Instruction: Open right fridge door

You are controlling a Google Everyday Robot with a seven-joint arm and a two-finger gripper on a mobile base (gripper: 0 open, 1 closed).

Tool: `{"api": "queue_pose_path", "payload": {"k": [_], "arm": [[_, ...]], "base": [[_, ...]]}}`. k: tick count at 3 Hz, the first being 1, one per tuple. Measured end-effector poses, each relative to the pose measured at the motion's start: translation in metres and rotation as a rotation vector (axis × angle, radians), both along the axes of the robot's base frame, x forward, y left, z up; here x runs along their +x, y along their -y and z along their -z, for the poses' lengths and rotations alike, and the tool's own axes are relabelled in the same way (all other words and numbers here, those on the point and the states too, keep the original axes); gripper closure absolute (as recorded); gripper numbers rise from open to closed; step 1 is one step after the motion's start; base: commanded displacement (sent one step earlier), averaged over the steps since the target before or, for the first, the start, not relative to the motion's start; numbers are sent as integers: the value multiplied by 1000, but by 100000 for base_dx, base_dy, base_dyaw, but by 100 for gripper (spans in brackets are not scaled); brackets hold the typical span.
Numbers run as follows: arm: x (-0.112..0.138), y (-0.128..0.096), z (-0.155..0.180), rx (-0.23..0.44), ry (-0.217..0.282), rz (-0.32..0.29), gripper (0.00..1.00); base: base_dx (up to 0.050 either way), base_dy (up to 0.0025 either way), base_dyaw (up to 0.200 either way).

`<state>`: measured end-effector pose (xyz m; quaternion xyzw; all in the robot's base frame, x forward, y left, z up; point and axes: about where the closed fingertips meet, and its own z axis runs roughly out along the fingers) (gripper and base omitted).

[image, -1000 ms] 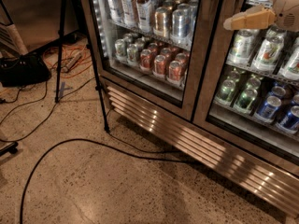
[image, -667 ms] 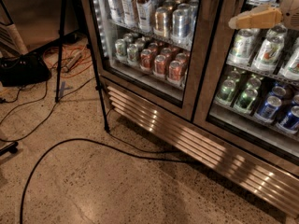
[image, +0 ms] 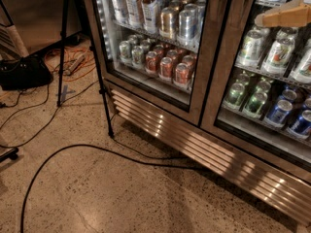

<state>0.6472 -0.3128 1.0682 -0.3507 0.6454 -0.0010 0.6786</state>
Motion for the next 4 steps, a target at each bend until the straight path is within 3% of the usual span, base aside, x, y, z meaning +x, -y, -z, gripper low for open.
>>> {"api": "queue_pose_path", "payload": {"k": [4], "arm": [[11, -20, 18, 15, -32, -51, 0]], "base": [[0, 0, 0]]}}
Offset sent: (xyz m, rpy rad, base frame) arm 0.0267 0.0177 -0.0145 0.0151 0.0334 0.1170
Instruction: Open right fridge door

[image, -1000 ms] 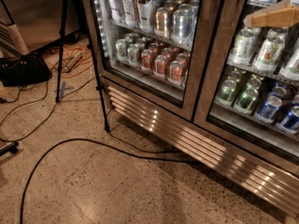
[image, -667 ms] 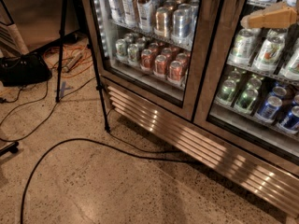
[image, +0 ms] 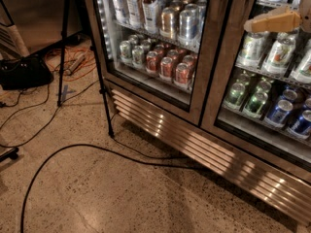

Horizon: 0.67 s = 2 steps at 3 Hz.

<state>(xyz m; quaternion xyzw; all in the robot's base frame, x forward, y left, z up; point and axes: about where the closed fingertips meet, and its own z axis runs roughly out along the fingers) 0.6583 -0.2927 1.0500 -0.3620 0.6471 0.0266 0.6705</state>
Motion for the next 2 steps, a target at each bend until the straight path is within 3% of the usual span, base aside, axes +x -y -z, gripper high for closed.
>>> {"api": "queue_pose_path", "payload": {"k": [1, 2], "arm": [[3, -10, 1, 12, 2, -30, 0], [-6, -23, -18, 18, 44, -104, 0]], "base": [[0, 0, 0], [0, 0, 0]]}}
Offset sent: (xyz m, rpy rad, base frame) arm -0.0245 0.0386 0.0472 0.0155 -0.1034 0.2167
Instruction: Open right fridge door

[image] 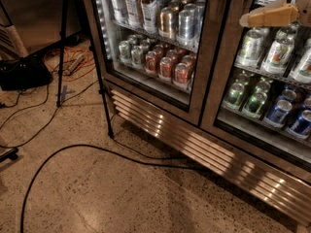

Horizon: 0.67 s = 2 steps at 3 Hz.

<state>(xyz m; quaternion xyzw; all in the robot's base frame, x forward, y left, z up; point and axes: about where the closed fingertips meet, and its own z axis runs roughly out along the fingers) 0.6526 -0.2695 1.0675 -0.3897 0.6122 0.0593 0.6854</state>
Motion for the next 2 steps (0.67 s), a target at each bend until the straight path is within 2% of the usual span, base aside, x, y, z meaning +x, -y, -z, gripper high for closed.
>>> {"api": "queue_pose_path", "payload": {"k": [2], "arm": [[-31, -11, -50, -16, 99, -71, 0]], "base": [[0, 0, 0]]}}
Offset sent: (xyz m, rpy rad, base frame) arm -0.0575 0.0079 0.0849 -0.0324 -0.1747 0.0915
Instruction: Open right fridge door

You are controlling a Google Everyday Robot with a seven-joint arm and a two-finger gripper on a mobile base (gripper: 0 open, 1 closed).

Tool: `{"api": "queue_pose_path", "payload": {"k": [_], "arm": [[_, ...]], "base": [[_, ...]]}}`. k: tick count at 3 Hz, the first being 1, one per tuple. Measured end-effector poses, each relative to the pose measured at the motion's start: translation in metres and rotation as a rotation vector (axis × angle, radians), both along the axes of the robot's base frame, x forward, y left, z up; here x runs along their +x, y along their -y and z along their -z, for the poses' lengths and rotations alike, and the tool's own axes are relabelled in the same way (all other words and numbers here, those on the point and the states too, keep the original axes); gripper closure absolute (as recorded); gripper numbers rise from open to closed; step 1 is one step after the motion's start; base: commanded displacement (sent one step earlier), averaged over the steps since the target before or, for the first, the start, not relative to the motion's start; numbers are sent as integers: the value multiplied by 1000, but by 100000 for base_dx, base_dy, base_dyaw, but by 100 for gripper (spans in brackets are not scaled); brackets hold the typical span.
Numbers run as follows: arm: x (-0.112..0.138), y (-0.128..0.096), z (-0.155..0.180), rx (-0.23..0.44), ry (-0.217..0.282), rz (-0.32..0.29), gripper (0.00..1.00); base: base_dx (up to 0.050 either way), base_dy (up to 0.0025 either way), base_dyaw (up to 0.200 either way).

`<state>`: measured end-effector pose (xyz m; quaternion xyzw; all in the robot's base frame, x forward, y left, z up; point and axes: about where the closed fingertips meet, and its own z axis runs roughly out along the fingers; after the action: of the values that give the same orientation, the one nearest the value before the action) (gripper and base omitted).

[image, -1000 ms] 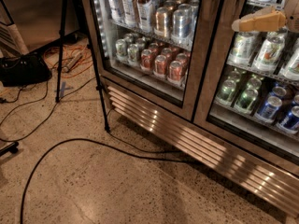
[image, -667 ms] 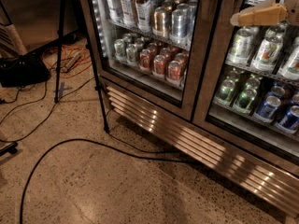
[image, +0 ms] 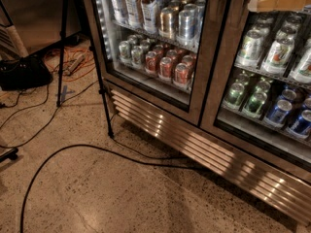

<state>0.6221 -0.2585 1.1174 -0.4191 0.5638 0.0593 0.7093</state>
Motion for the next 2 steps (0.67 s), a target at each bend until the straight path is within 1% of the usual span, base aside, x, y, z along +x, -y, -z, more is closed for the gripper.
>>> {"api": "queue_pose_path", "payload": {"k": [1, 2], "arm": [[-8, 0, -9, -3, 11, -18, 0], [7, -9, 10, 51, -25, -72, 0]], "base": [[0, 0, 0], [0, 0, 0]]}}
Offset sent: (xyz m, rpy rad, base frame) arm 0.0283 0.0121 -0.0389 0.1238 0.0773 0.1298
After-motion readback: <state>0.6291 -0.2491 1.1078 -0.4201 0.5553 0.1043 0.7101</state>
